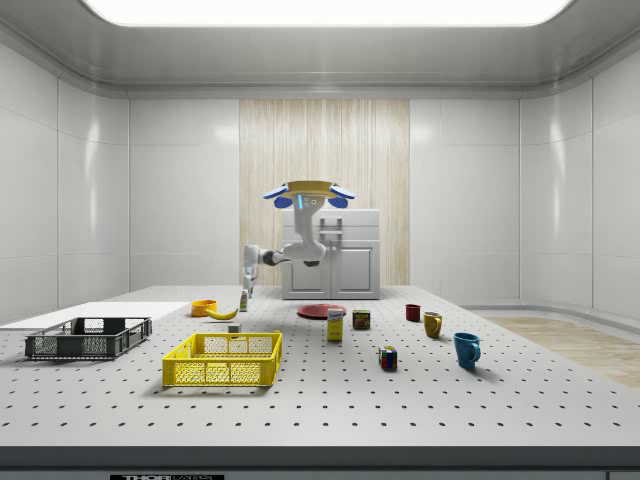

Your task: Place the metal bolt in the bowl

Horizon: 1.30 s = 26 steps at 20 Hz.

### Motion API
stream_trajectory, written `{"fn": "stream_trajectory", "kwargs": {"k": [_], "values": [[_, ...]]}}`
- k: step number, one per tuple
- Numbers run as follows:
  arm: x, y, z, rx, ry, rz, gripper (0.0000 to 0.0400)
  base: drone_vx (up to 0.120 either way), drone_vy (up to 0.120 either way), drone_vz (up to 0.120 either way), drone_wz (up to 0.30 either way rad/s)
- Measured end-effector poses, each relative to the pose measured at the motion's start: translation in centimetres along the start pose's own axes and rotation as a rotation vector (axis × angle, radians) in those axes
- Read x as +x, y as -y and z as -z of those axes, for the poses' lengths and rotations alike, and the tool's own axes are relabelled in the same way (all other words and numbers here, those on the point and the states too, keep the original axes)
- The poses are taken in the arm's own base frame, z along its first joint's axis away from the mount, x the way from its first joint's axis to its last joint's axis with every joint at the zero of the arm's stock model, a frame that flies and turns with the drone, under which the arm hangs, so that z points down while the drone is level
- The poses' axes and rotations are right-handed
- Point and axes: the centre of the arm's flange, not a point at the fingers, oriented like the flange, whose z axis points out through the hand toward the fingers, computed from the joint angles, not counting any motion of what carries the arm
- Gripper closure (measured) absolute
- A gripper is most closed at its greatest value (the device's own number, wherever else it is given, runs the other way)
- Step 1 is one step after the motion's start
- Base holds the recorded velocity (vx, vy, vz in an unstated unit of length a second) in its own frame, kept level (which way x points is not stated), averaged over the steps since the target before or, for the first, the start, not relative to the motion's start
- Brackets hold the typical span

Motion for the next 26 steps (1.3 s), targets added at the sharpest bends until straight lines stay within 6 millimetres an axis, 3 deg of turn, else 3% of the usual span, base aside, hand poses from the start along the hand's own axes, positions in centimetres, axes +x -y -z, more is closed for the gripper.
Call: {"fn": "stream_trajectory", "kwargs": {"k": [6, 20, 26], "values": [[0.0, 0.0, 0.0, 0.0, 0.0, 0.0, 0.03, 0.12, -0.007, 0.0, 0.0], [0.0, 0.0, 0.0, 0.0, 0.0, 0.0, 0.03, 0.12, -0.086, 0.0, 0.0], [0.0, 0.0, 0.0, 0.0, 0.0, 0.0, 0.03, 0.12, -0.04, 0.0, 0.0]]}}
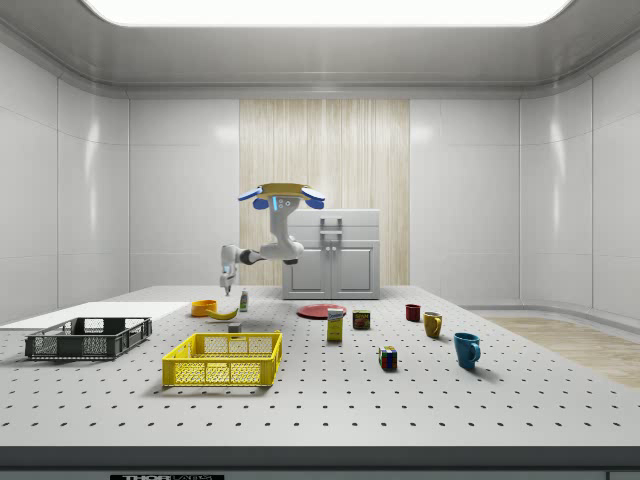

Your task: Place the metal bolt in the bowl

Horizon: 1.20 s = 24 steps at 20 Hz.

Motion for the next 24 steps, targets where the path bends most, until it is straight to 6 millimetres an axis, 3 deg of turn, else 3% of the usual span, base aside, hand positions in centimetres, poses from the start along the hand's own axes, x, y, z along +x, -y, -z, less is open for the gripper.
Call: {"fn": "stream_trajectory", "kwargs": {"k": [3, 11, 17, 24], "values": [[0.0, 0.0, 0.0, 0.0, 0.0, 0.0, 0.03, 0.12, -0.027, 0.0, 0.0], [0.0, 0.0, 0.0, 0.0, 0.0, 0.0, 0.03, 0.12, -0.12, 0.0, 0.0], [0.0, 0.0, 0.0, 0.0, 0.0, 0.0, 0.03, 0.12, -0.02, 0.0, 0.0], [0.0, 0.0, 0.0, 0.0, 0.0, 0.0, 0.03, 0.12, 0.0, -0.114, 0.0]]}}
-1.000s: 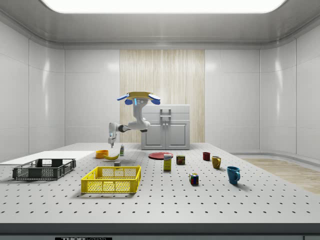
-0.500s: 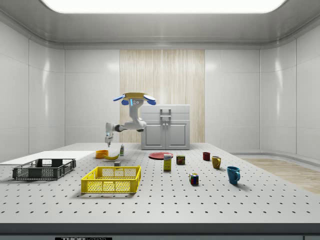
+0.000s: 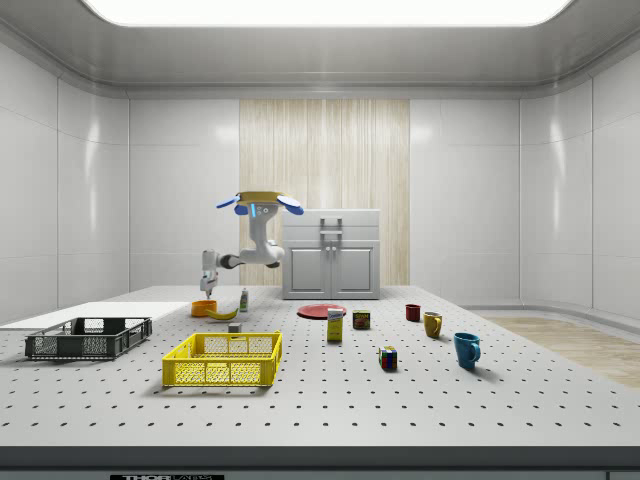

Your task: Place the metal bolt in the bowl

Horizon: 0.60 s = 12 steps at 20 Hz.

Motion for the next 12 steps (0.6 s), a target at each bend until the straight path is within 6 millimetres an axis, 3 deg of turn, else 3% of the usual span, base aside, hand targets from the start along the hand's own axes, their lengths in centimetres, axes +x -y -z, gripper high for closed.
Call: {"fn": "stream_trajectory", "kwargs": {"k": [3, 12], "values": [[0.0, 0.0, 0.0, 0.0, 0.0, 0.0, 0.03, 0.107, 0.0, 0.0, 0.0], [0.0, 0.0, -2.4, 0.0, 0.0, 0.0, 0.03, 0.0, 0.0, 0.0, 0.0]]}}
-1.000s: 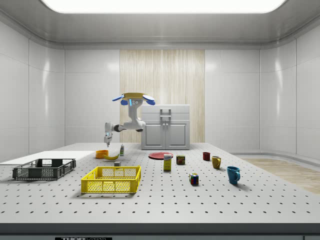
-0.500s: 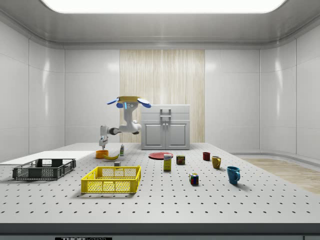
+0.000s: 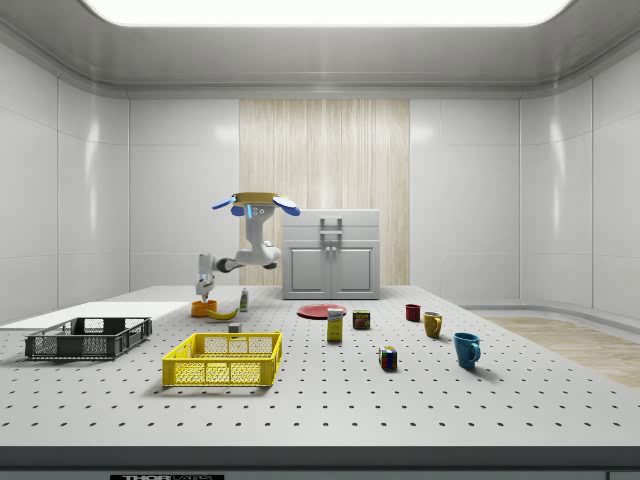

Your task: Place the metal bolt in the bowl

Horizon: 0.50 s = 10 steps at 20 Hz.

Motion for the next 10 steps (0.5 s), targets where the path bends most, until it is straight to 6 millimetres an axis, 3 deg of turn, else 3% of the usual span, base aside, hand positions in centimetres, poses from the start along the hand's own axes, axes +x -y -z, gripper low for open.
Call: {"fn": "stream_trajectory", "kwargs": {"k": [3, 4, 6, 10], "values": [[0.0, 0.0, -1.2, 0.0, 0.0, 0.0, 0.03, 0.0, 0.0, 0.0, 0.0], [0.0, 0.0, -1.5, 0.0, 0.0, 0.0, 0.0234, 0.0, 0.0, 0.0, 0.0], [0.0, 0.0, -2.0, 0.0, 0.0, 0.0, 0.0142, 0.0, 0.0, 0.0, 0.0], [0.0, 0.0, -2.2, 0.0, 0.0, 0.0, 0.0052, 0.0, 0.0, 0.0, 0.0]]}}
